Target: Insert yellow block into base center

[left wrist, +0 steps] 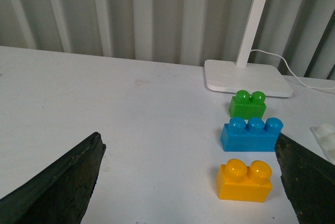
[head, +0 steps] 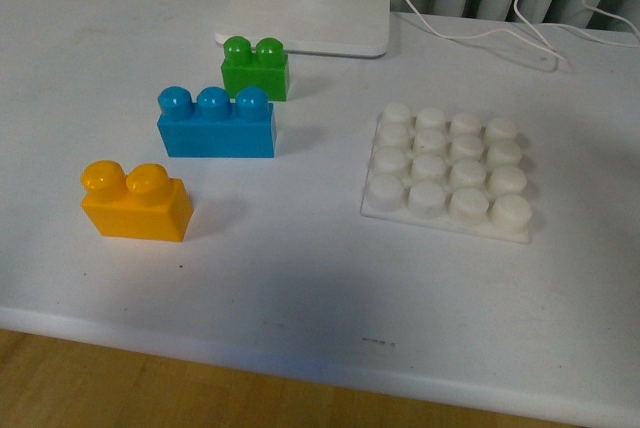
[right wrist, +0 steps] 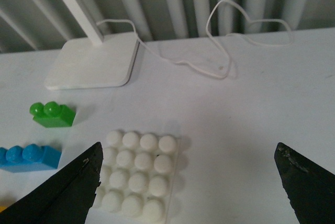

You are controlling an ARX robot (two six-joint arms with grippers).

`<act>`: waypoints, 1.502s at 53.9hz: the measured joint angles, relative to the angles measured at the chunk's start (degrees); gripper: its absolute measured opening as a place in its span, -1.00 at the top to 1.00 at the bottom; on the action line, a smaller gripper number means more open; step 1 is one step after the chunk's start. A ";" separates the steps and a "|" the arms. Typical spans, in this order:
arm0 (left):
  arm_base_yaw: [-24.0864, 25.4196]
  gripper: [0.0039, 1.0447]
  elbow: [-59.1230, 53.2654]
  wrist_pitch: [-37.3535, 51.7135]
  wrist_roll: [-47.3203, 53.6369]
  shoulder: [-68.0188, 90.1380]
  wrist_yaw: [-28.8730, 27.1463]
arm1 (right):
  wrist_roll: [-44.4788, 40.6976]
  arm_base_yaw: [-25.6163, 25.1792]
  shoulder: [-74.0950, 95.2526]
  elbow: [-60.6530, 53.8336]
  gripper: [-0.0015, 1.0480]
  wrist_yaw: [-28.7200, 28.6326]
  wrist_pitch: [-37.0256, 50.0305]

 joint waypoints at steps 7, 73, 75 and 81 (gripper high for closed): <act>0.00 -0.88 0.02 0.00 0.00 0.00 0.00 | -0.39 -7.76 -12.37 -7.89 -0.83 -5.51 4.57; 0.00 -0.88 0.00 0.00 0.00 0.00 0.00 | -12.72 -7.13 -39.91 -33.97 0.98 0.85 16.39; 0.00 -0.88 0.02 0.00 0.00 0.00 0.00 | -12.72 -7.13 -40.81 -34.21 0.98 0.85 15.78; 0.00 -0.88 0.00 0.00 0.00 0.00 -0.02 | -12.74 -7.13 -42.64 -35.98 0.98 0.85 16.04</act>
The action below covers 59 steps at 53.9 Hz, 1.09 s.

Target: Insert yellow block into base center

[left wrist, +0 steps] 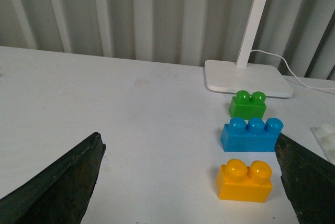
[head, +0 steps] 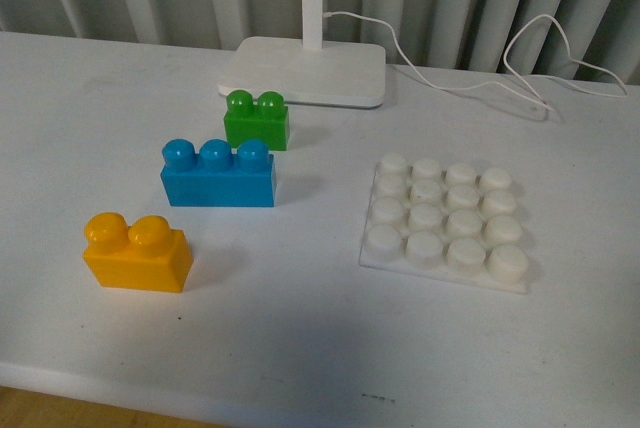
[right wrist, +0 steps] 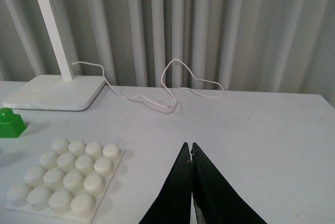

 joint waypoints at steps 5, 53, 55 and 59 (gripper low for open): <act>0.00 -0.88 0.02 0.00 0.00 0.00 0.02 | 0.00 0.00 -1.38 0.00 0.98 0.00 -1.22; 0.00 -0.88 0.00 0.00 0.00 0.00 0.02 | -0.11 0.00 -14.75 0.04 0.19 -0.02 -14.78; -0.33 -0.88 0.04 -0.04 -0.22 0.55 -0.79 | -0.11 0.00 -14.75 0.04 0.02 -0.02 -14.78; 0.59 -0.88 0.72 3.04 1.11 5.40 1.77 | -0.11 0.00 -14.75 0.04 -0.22 -0.02 -14.78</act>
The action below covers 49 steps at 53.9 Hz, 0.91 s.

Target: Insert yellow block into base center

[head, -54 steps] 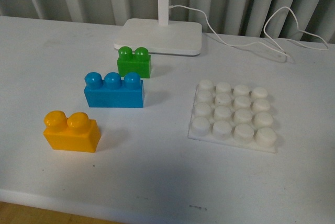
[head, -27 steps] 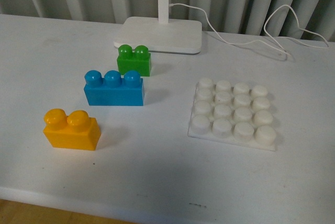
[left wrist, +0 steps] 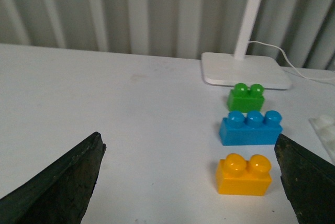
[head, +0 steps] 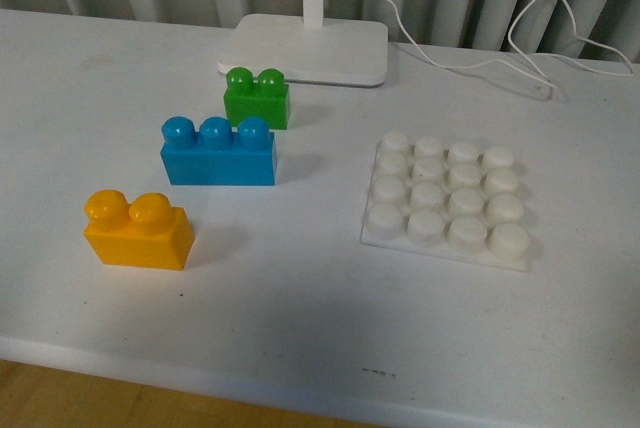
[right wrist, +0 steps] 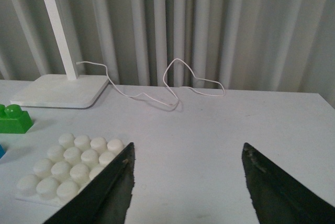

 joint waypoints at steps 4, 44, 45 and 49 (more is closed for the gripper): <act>2.93 -0.88 3.17 6.67 3.72 9.99 9.94 | 0.00 0.00 0.00 0.00 -0.49 -0.02 0.00; -9.97 -0.88 51.60 -38.27 83.76 77.88 16.66 | 0.00 0.00 0.00 0.00 -0.82 0.00 -0.02; -10.38 -0.88 52.28 -38.47 84.94 79.45 15.21 | 0.02 0.00 0.00 0.00 -0.82 0.00 -0.02; -11.28 -0.88 53.92 -37.97 86.77 83.80 13.11 | 0.00 0.00 0.00 0.00 -0.82 0.00 -0.02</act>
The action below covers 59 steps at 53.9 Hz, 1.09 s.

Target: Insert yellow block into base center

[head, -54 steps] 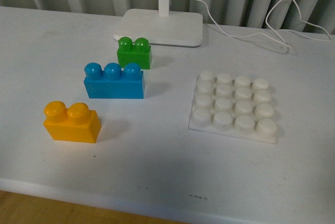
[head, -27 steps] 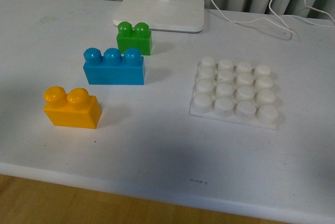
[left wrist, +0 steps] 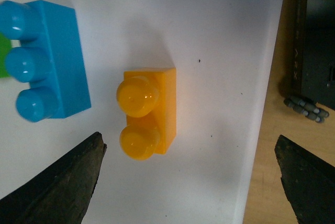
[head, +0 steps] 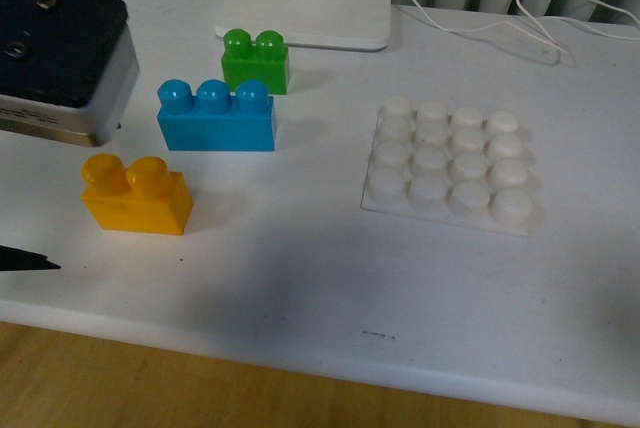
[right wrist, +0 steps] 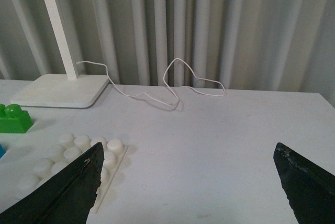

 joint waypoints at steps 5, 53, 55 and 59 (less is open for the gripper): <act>-0.59 -0.88 2.40 1.31 0.76 4.76 -1.14 | 0.00 0.00 0.00 0.00 -0.82 0.00 0.00; -2.23 0.21 11.47 2.43 -1.05 18.62 -1.81 | 0.00 0.00 0.00 0.00 -0.82 0.00 0.00; -2.49 0.33 11.58 1.99 -1.16 18.45 -1.79 | 0.00 0.00 0.00 0.00 -0.82 0.00 0.00; -3.65 0.39 11.87 1.57 -2.10 17.46 -0.83 | 0.00 0.00 0.00 0.00 -0.82 0.00 0.00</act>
